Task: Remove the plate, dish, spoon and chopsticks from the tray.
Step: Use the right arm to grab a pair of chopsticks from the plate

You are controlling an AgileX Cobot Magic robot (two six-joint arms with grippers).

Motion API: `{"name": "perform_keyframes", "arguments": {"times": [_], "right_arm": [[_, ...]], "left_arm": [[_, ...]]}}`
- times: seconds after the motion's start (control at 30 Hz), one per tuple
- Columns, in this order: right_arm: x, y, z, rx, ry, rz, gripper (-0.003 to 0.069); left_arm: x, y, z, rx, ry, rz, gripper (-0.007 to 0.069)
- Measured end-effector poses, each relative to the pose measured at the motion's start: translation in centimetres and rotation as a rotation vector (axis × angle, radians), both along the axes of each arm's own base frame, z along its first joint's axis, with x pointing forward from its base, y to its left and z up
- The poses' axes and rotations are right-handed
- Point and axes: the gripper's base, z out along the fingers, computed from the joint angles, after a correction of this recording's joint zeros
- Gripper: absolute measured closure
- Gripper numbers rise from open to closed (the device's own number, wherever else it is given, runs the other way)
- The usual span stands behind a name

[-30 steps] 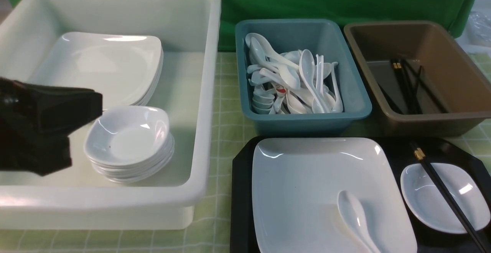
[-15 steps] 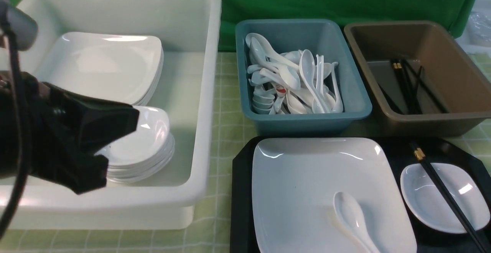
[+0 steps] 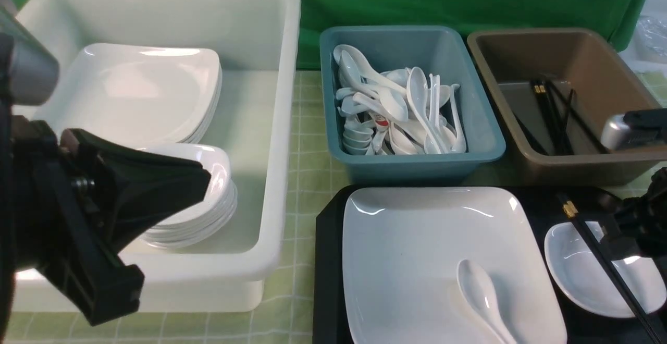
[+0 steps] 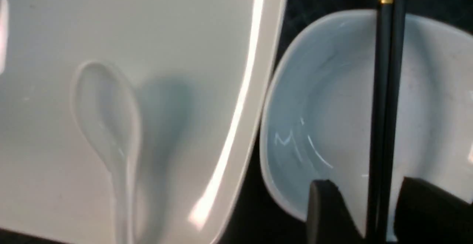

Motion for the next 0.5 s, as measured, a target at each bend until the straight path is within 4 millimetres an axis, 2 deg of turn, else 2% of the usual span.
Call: {"name": "perform_keyframes", "arguments": {"times": [0.13, 0.17, 0.37, 0.5], "right_arm": [[2.1, -0.7, -3.3, -0.024, 0.073, -0.01, 0.0268], [2.1, -0.7, -3.4, -0.026, 0.075, -0.01, 0.0267], [4.0, -1.1, -7.3, -0.076, 0.106, 0.006, 0.0258], [4.3, -1.2, -8.1, -0.084, 0.126, 0.013, 0.0265]], "left_arm": [[-0.1, 0.1, 0.1, -0.003, -0.006, 0.0, 0.0615], [-0.1, 0.1, 0.1, -0.003, -0.006, 0.0, 0.0615], [-0.1, 0.1, 0.1, -0.003, -0.006, 0.0, 0.0615], [-0.1, 0.1, 0.1, -0.003, -0.006, 0.0, 0.0615]]}}
